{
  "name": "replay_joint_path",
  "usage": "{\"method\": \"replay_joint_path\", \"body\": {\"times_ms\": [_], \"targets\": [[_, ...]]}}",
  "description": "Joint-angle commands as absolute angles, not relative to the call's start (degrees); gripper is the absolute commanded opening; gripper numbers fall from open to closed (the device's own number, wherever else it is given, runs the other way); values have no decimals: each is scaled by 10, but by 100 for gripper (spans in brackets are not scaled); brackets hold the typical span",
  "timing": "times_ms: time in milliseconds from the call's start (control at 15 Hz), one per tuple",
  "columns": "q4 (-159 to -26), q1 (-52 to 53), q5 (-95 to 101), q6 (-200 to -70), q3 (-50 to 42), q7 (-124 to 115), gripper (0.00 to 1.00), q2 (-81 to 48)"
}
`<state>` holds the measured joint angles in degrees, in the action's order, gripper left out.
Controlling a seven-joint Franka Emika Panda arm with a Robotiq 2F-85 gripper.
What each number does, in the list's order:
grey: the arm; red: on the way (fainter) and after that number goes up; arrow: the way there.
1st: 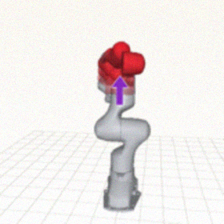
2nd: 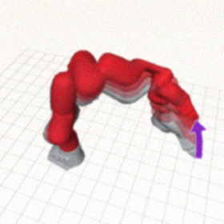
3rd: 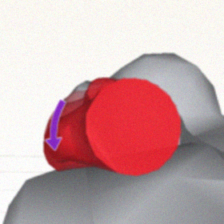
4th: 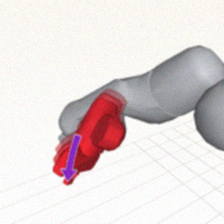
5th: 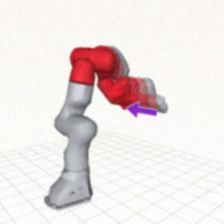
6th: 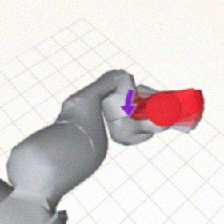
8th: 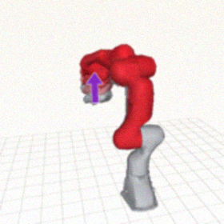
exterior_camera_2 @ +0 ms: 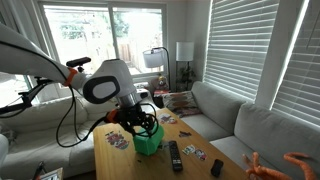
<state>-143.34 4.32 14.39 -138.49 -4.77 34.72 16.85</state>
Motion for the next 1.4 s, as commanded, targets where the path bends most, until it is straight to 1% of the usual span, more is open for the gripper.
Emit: {"method": "replay_joint_path", "body": {"times_ms": [0, 267, 600, 733, 800, 867, 933, 1333], "targets": [[-1424, 27, 216, -1348, -7, 309, 55, 168], [-1437, 33, 298, -1346, 30, 263, 55, 172], [-1452, 39, 349, -1353, 63, 217, 55, 175], [-1451, 43, 350, -1355, 63, 210, 55, 180], [-1450, 41, 352, -1355, 63, 204, 95, 185], [-1449, 41, 350, -1356, 60, 207, 96, 190], [-1448, 40, 349, -1353, 58, 209, 100, 197], [-1445, 38, 277, -1386, -5, 260, 100, 193]]}}
